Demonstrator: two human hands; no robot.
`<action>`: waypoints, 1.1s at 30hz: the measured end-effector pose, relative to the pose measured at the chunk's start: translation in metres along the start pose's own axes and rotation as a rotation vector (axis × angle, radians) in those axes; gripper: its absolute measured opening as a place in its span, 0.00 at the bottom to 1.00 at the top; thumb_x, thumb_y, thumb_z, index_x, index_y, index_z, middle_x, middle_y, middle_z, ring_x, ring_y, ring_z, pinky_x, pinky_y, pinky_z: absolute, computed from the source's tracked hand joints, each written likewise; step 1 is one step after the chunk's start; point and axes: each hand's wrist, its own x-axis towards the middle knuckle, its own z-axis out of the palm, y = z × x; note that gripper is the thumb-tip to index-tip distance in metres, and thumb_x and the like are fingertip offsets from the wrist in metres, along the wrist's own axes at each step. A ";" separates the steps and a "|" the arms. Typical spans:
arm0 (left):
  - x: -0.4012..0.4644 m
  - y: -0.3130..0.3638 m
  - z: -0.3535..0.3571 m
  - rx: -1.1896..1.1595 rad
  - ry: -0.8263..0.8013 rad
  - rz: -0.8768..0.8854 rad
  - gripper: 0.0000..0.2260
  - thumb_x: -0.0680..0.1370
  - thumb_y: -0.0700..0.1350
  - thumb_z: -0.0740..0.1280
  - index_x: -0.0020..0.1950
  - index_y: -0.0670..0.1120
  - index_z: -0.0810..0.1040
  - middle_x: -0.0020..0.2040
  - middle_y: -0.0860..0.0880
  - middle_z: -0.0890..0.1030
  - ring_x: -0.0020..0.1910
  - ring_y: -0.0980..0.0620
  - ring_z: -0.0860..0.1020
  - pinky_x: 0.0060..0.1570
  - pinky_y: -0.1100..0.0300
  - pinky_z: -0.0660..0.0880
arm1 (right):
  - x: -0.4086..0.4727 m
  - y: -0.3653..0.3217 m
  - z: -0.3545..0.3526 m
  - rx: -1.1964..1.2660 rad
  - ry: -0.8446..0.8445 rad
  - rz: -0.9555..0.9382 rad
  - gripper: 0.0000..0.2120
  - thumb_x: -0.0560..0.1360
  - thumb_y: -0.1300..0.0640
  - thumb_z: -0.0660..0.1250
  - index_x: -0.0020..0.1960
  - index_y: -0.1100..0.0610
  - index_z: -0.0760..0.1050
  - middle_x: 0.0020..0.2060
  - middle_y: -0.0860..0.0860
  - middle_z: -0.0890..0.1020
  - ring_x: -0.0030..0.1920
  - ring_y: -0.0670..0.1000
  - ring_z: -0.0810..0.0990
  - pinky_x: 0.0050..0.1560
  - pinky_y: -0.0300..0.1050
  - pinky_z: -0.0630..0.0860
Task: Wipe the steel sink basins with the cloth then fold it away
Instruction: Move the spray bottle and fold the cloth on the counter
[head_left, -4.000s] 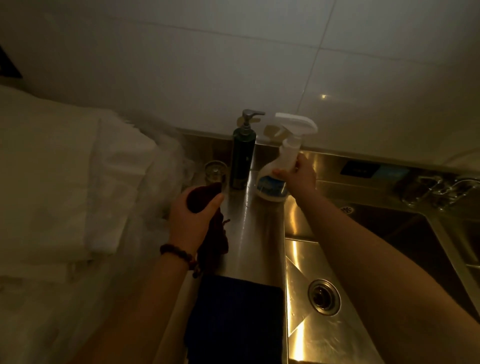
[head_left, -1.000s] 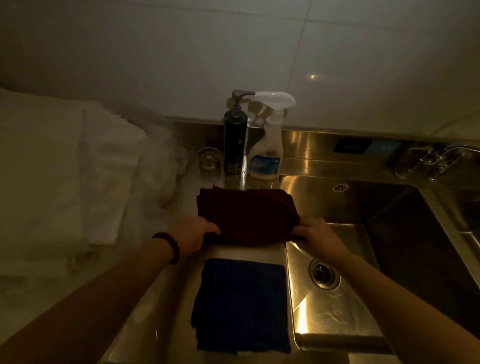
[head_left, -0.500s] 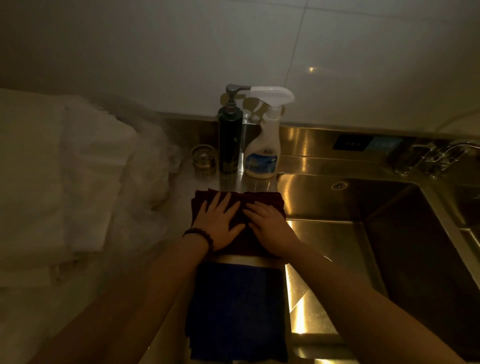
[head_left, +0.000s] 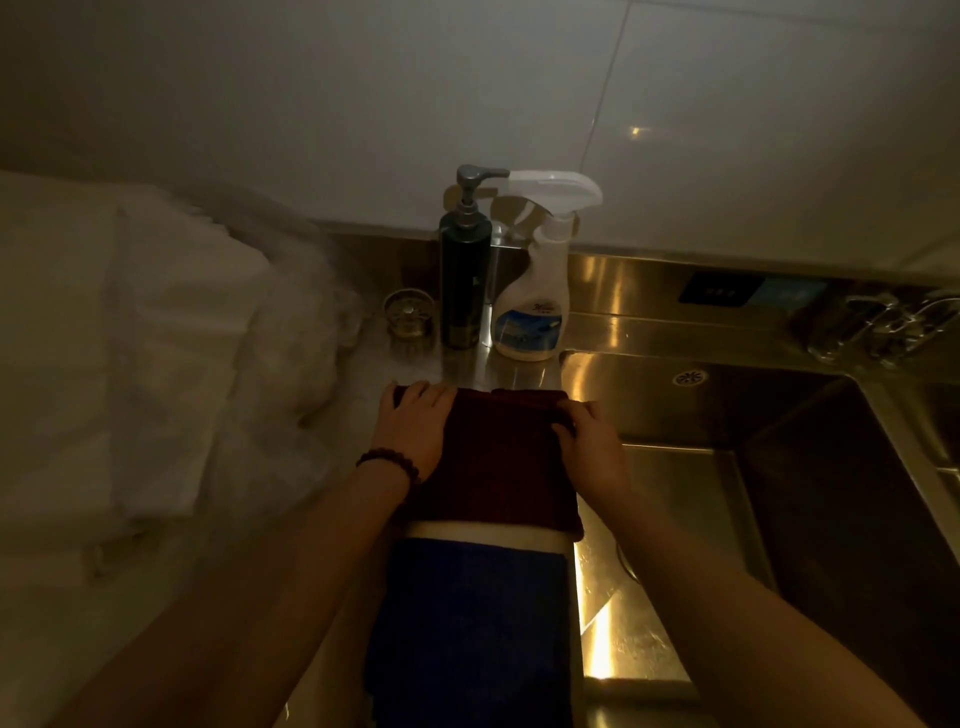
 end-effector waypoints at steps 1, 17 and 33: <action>0.003 0.000 -0.002 0.000 0.032 -0.008 0.21 0.80 0.42 0.56 0.73 0.48 0.64 0.71 0.48 0.67 0.71 0.48 0.62 0.72 0.45 0.50 | 0.003 -0.001 -0.002 -0.002 -0.009 0.011 0.13 0.77 0.57 0.63 0.61 0.56 0.74 0.56 0.55 0.74 0.56 0.54 0.74 0.57 0.52 0.74; 0.012 0.003 -0.011 0.132 0.200 -0.254 0.12 0.73 0.42 0.66 0.57 0.44 0.78 0.56 0.41 0.78 0.56 0.40 0.75 0.58 0.41 0.68 | 0.025 -0.023 0.002 -0.300 0.158 -0.117 0.15 0.75 0.56 0.66 0.61 0.56 0.73 0.59 0.56 0.74 0.60 0.57 0.70 0.59 0.53 0.70; -0.019 0.040 0.031 0.022 -0.035 -0.097 0.30 0.77 0.65 0.44 0.77 0.57 0.42 0.79 0.48 0.43 0.76 0.39 0.39 0.73 0.39 0.38 | -0.020 -0.013 0.038 -0.392 -0.096 -0.297 0.30 0.76 0.40 0.37 0.76 0.47 0.52 0.77 0.49 0.53 0.74 0.47 0.40 0.74 0.50 0.38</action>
